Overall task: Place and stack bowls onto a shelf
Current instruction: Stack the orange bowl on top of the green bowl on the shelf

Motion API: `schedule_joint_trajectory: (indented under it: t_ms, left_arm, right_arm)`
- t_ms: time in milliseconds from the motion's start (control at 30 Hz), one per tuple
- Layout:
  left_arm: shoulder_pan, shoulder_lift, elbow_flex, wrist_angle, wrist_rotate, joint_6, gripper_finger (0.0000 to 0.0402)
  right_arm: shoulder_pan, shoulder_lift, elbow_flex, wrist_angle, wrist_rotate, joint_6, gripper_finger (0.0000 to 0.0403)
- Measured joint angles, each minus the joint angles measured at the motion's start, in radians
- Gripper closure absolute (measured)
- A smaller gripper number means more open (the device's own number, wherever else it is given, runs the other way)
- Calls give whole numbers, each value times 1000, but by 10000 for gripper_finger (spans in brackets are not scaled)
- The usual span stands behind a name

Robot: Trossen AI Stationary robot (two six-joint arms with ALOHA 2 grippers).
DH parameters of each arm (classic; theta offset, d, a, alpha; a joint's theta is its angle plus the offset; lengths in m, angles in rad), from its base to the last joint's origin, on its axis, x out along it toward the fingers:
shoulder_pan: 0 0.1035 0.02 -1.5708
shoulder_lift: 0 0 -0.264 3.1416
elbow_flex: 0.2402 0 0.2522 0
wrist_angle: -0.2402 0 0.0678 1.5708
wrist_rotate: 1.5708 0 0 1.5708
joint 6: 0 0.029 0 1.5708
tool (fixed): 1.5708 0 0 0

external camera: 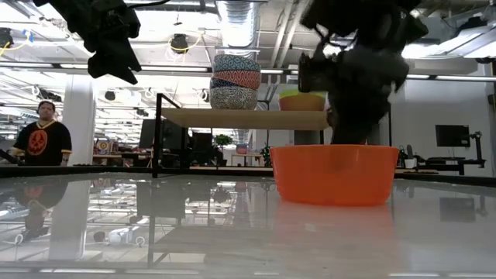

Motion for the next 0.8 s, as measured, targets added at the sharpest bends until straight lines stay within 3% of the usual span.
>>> schedule_joint_trajectory:
  t_ms: [233, 400, 533, 800]
  left_arm:
    - [0, 0, 0, 0, 0, -1, 211]
    - [0, 1, 0, -3, 0, -6, 211]
    - [0, 0, 0, -3, -2, -6, 211]
    - [0, 0, 0, -2, -4, -14, 211]
  right_arm:
    - [-4, 82, 19, -17, -70, 29, 379]
    - [3, 68, 71, -82, -65, 27, 380]
    - [-35, -18, 169, -231, -59, -17, 380]
    - [-249, -199, 410, -506, 142, -112, 380]
